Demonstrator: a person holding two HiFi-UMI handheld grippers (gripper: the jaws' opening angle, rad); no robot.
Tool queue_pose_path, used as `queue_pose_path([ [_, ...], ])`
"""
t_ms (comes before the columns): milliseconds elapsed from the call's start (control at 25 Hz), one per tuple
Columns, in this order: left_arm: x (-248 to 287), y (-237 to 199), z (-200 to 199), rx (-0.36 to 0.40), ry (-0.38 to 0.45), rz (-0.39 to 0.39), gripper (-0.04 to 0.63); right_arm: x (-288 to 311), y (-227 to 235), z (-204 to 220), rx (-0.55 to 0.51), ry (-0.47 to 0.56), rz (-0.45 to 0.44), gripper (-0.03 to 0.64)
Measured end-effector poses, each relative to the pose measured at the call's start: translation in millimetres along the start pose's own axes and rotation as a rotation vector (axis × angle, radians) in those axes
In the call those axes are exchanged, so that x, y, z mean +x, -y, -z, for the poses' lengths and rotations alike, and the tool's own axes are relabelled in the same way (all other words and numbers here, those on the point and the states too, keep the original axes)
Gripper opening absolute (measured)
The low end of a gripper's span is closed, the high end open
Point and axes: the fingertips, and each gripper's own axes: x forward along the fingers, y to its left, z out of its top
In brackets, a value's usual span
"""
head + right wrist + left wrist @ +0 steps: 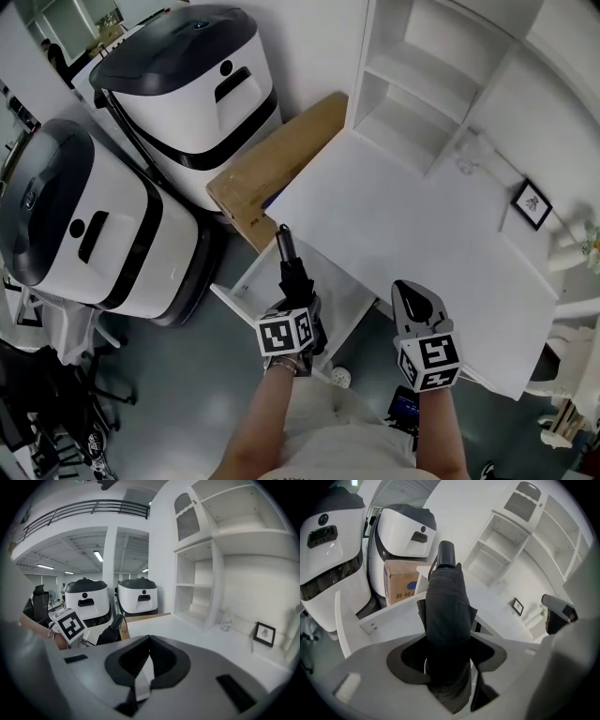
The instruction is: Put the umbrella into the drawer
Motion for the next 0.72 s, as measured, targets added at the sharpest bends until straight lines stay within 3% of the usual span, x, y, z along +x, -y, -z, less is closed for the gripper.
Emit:
queue_pose_path([
  [320,32.0,-9.1,26.5,-0.171,-0.127,0.002,0.255,7.3,5.5,6.5,-0.003,-0.041,-0.005,0.008],
  [720,69.0,-27.2,54.5,-0.256,-0.272,-0.029,0.255,27.6,0.1,7.1,-0.011,-0.077,-0.024,0.008],
])
